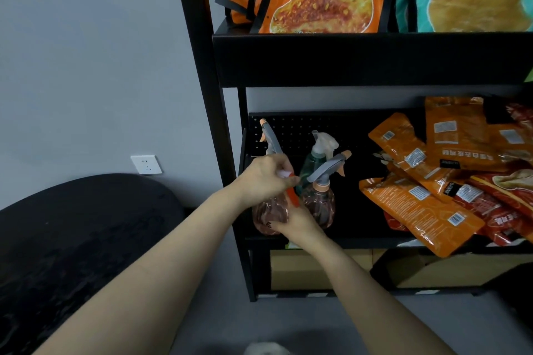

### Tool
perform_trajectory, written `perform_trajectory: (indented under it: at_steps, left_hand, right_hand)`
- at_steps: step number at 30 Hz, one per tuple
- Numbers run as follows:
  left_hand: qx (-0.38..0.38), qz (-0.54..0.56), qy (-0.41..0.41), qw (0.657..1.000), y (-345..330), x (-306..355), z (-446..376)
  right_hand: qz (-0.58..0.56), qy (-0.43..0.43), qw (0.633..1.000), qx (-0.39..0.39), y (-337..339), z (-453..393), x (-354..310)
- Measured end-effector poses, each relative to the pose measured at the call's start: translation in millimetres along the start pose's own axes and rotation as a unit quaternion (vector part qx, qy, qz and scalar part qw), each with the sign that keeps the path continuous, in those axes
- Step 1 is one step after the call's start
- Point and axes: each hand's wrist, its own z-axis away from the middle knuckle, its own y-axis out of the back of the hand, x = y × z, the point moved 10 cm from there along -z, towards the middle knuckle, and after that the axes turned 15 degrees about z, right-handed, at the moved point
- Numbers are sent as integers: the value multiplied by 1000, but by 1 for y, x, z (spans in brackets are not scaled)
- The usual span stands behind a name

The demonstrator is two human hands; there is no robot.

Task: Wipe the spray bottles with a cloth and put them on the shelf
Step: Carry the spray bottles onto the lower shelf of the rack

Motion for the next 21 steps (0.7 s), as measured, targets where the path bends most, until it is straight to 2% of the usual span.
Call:
perform_trajectory:
  at_steps: [3, 8, 14, 21]
  left_hand:
    - [19, -22, -21, 999, 1, 4, 4]
    - [83, -63, -35, 994, 9, 5, 13]
    - [41, -68, -8, 997, 10, 1, 17]
    - [31, -75, -10, 997, 9, 2, 20]
  right_hand:
    - [-21, -11, 999, 36, 1, 3, 2]
    - [33, 6, 997, 72, -1, 6, -3]
    - [38, -4, 999, 33, 0, 5, 5]
    - [29, -8, 995, 98, 1, 6, -1]
